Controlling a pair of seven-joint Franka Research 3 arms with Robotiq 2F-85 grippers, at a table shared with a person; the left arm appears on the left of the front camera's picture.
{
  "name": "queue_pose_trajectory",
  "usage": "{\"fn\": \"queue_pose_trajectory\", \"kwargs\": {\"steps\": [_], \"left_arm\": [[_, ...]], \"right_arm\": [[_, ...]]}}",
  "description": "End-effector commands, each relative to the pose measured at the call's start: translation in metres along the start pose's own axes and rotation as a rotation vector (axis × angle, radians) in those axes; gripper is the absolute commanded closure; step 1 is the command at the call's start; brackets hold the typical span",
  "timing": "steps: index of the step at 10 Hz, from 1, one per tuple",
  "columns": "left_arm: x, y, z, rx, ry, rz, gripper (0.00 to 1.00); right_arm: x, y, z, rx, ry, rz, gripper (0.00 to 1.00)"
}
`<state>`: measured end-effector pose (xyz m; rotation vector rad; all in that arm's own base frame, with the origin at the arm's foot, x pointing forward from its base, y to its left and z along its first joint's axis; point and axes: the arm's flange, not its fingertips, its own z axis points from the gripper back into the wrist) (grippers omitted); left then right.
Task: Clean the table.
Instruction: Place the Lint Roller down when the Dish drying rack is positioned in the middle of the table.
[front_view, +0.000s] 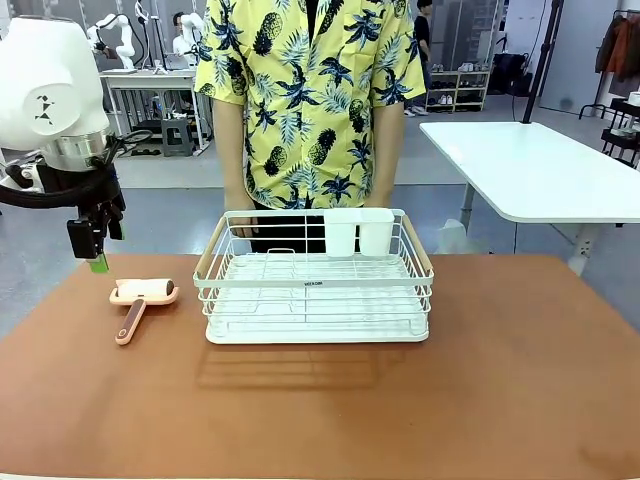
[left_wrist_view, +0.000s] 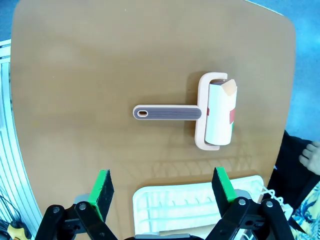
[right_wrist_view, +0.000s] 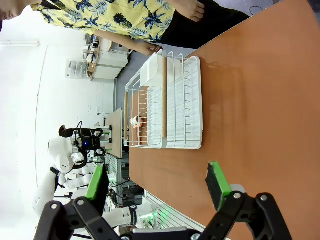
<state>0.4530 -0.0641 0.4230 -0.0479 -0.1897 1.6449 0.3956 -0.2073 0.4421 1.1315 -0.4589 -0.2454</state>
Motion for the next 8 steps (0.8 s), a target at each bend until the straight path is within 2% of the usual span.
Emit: {"fn": "queue_pose_trajectory", "kwargs": {"steps": [1,8], "left_arm": [[0.0009,0.0001,0.0013,-0.001,0.007,0.006,0.0],[0.0009,0.0001,0.0013,-0.001,0.007,0.006,0.0]], "right_arm": [[-0.0001,0.0026,0.0007,0.018,-0.005,0.014,0.0],[-0.0001,0.0026,0.0007,0.018,-0.005,0.014,0.0]]}}
